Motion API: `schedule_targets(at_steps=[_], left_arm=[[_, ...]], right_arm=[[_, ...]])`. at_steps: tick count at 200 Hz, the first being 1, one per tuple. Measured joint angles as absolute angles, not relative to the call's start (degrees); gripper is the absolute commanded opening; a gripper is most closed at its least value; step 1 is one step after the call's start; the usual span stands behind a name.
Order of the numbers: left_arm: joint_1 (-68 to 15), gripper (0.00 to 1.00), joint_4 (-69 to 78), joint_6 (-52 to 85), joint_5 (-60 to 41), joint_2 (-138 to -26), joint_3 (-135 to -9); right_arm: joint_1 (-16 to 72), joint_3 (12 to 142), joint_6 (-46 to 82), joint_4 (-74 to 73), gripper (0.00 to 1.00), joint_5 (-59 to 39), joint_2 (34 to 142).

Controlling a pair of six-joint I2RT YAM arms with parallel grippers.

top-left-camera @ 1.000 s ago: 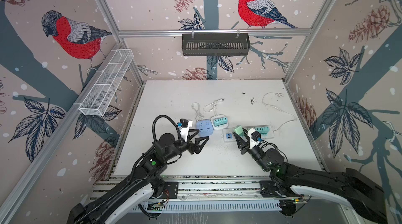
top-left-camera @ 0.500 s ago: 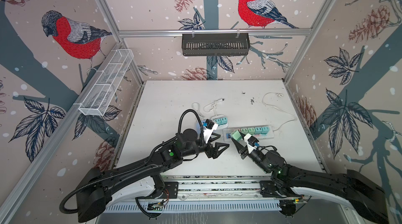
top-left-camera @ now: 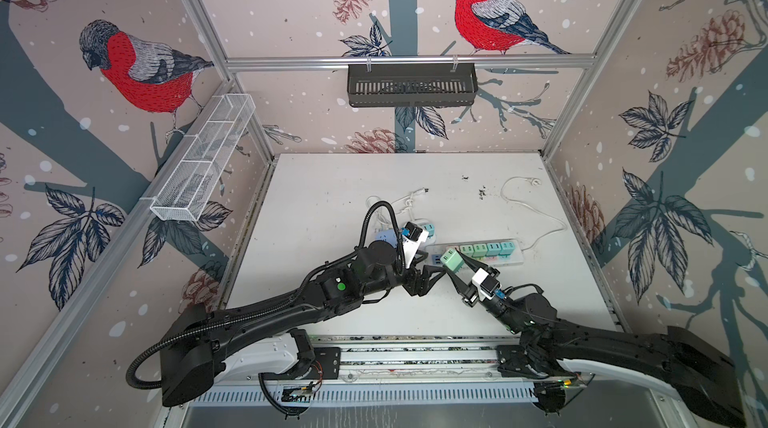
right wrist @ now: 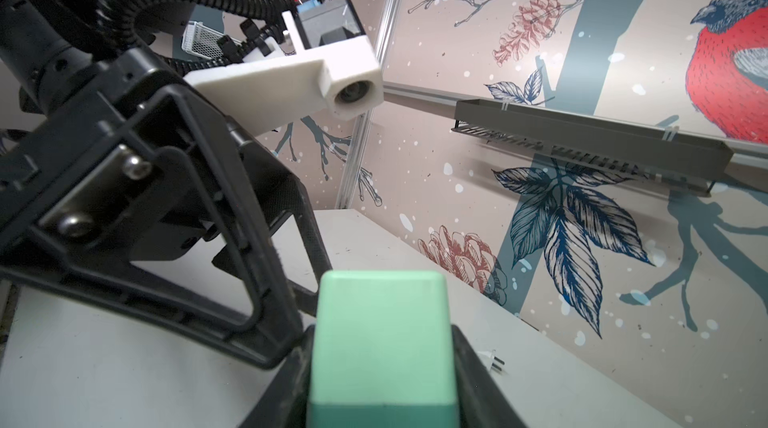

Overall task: Insert the plug
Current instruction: 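Close the left gripper on the green adapter held by the right gripper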

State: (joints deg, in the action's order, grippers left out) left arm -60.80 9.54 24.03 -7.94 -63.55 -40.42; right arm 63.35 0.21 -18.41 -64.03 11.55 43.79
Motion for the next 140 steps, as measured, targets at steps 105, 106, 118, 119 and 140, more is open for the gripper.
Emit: schedule_targets(at_steps=[105, 106, 118, 119, 140], left_arm=[[-62.5, 0.67, 8.58, 24.01, -9.3, -65.17, -44.84], [-62.5, 0.67, 8.51, 24.01, -9.3, -65.23, -44.91], [-62.54, 0.65, 8.25, 23.99, -9.37, -65.87, -45.67], [-62.54, 0.65, 8.23, 23.99, -9.37, -65.91, -45.71], [-62.65, 0.6, 8.12, 23.9, -9.41, -67.09, -46.89]], right_arm=[[64.05, 0.21, -22.5, -63.92, 0.02, 8.58, 43.18], [64.05, 0.21, -22.5, -63.92, 0.02, 8.54, 43.18], [64.07, 0.21, -22.68, -63.94, 0.02, 8.38, 43.24], [64.07, 0.21, -22.68, -63.94, 0.02, 8.34, 43.27], [64.07, 0.21, -22.87, -63.94, 0.02, 8.01, 43.42]])
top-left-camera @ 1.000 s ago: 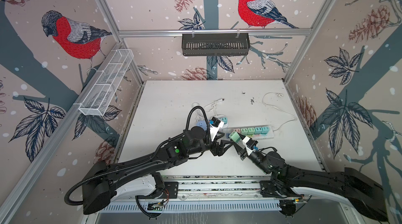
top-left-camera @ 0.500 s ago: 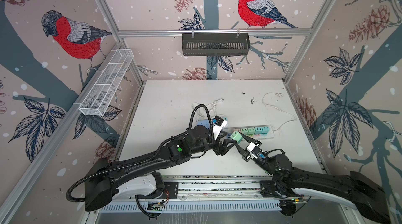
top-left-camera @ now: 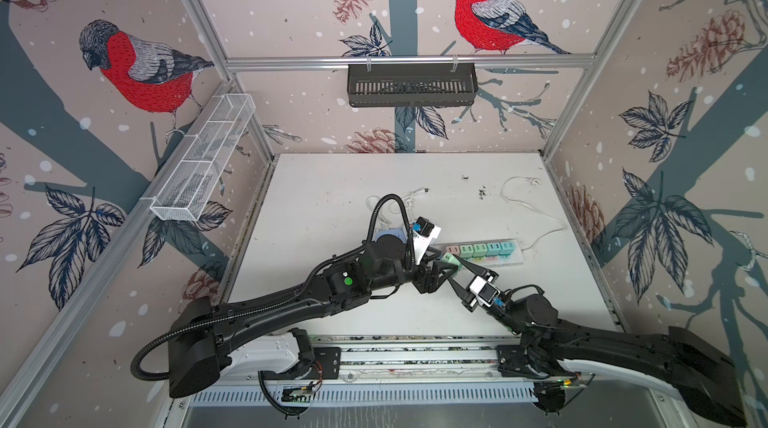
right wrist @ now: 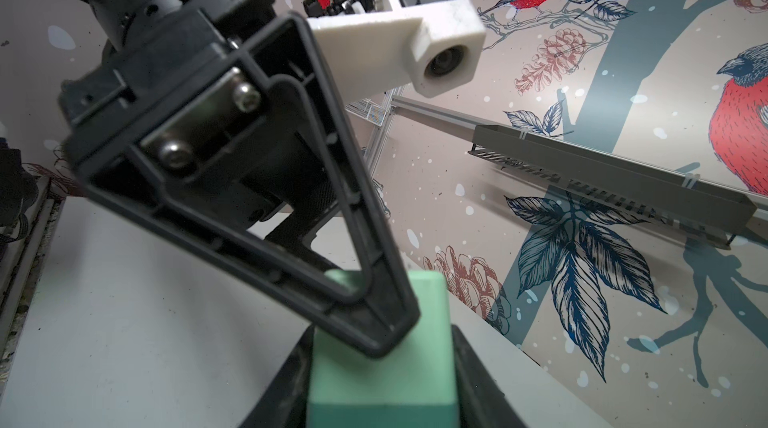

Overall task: Insert the plug
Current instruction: 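Close the left gripper on the green adapter held by the right gripper, then open the right gripper and draw it back while the left holds the adapter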

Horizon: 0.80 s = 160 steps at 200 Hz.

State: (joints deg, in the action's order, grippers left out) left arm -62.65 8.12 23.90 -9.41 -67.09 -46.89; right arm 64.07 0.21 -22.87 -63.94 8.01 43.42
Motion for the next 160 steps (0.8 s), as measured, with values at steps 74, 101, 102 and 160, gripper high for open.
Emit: schedule_targets(at_steps=[74, 101, 102, 160], left_arm=[[-64.05, 0.42, 6.81, 23.57, -9.41, -69.01, -48.12], [-64.36, 0.27, 6.59, 23.62, -8.93, -68.99, -48.21], [-64.36, 0.26, 6.59, 23.64, -8.95, -68.99, -48.21], [-64.36, 0.08, 6.48, 23.97, -8.4, -68.97, -48.31]], right_arm=[[64.16, 0.21, -25.41, -65.63, 0.02, 8.16, 45.06], [64.16, 0.21, -25.98, -66.72, 0.02, 8.93, 45.08], [64.16, 0.21, -26.15, -66.72, 0.02, 8.93, 45.08], [64.07, 0.21, -27.29, -68.29, 0.63, 9.32, 46.61]])
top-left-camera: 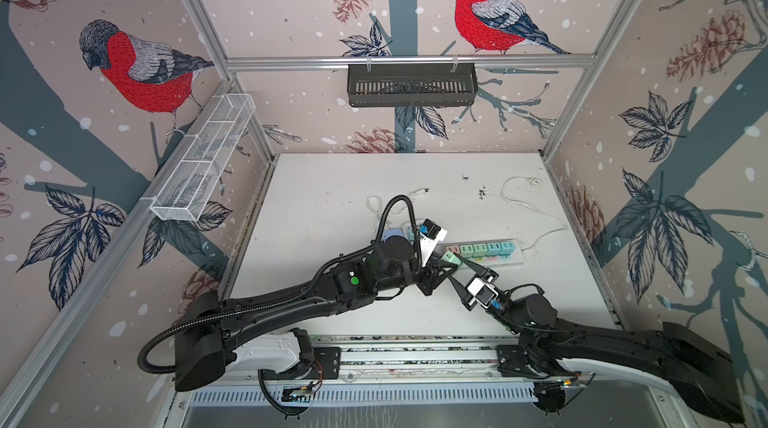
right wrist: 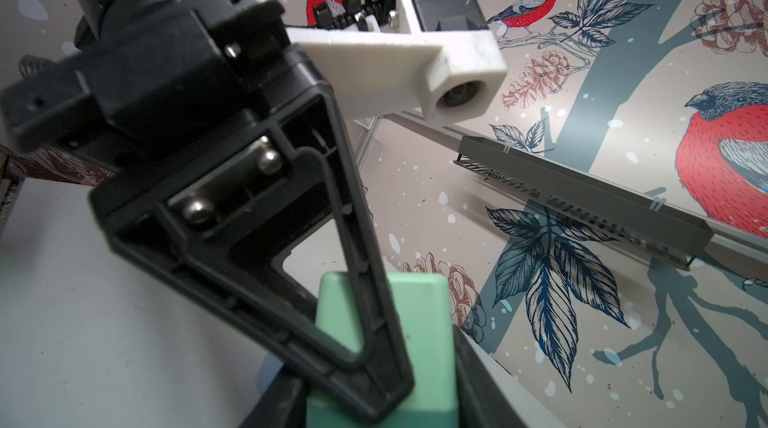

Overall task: Insert the plug
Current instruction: 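Open the right gripper and draw it back while the left holds the adapter, then carry the green adapter with the left gripper over the light-blue power cube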

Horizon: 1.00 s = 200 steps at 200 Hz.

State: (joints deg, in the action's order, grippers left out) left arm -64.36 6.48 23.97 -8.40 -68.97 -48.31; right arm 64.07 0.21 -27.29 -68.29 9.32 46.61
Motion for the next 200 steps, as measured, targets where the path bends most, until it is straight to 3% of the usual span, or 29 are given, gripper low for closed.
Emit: schedule_targets(at_steps=[12, 16, 19, 38, 114, 200], left_arm=[[-64.4, 0.07, 6.59, 23.44, -8.8, -68.47, -48.07], [-64.45, 0.06, 6.66, 23.18, -8.8, -68.23, -47.97], [-64.47, 0.06, 6.66, 22.92, -8.78, -68.03, -47.92], [-64.53, 0.0, 6.61, 22.09, -6.7, -66.76, -47.68], [-57.19, 0.0, 3.53, 18.13, 0.73, -62.76, -46.65], [-56.27, 0.0, 6.66, -0.21, 15.2, -57.76, -37.43]], right_arm=[[64.07, 0.21, -26.72, -68.75, 0.77, 9.8, 46.87], [64.07, 0.21, -26.72, -68.9, 0.97, 10.09, 46.92], [64.07, 0.21, -26.72, -68.97, 1.0, 10.46, 46.92], [64.07, 0.21, -26.5, -69.91, 1.0, 12.23, 46.72], [60.18, 0.21, -21.89, -69.04, 1.0, 16.49, 43.62], [34.61, 0.21, 4.8, -56.9, 1.0, 19.68, 40.03]])
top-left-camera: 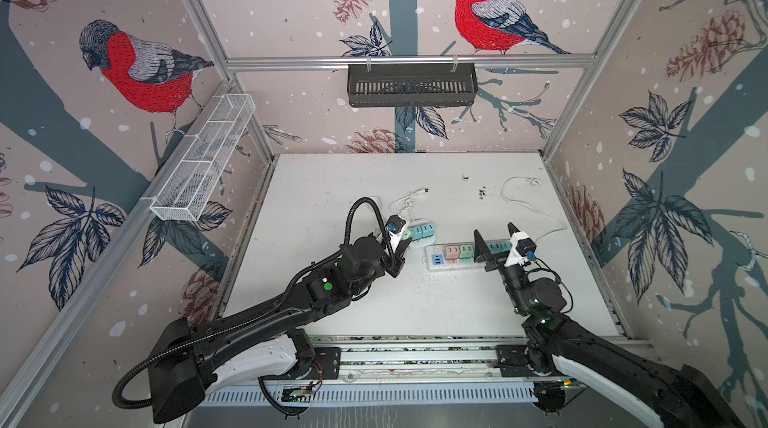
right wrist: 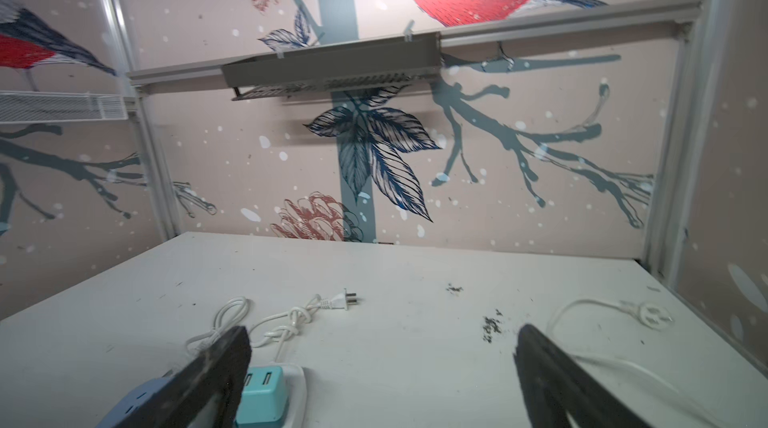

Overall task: Insert the plug
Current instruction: 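Carry the green adapter with the left gripper over the light-blue power cube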

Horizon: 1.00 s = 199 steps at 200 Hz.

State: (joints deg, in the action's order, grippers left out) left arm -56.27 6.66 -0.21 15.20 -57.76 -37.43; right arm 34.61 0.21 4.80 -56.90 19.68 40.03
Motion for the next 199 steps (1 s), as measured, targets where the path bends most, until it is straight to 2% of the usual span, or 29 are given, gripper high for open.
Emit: schedule_targets(at_steps=[38, 77, 117, 199], left_arm=[[-56.23, 0.0, 6.46, -8.1, 19.31, -62.13, -37.3], [-53.32, 0.0, 5.21, -15.81, 17.04, -66.59, -36.71], [-42.35, 0.0, 2.15, -17.56, 7.55, -69.65, -40.38], [-37.32, 0.0, -5.34, -28.45, -9.61, -79.57, -48.29]], right_arm=[[23.38, 0.21, 15.68, -52.97, 1.0, 22.65, 39.99], [13.96, 0.21, 26.65, -48.88, 1.0, 25.78, 37.8], [12.56, 0.21, 30.22, -45.04, 1.0, 23.38, 37.76], [12.47, 0.21, 31.29, -42.09, 1.0, 19.49, 40.47]])
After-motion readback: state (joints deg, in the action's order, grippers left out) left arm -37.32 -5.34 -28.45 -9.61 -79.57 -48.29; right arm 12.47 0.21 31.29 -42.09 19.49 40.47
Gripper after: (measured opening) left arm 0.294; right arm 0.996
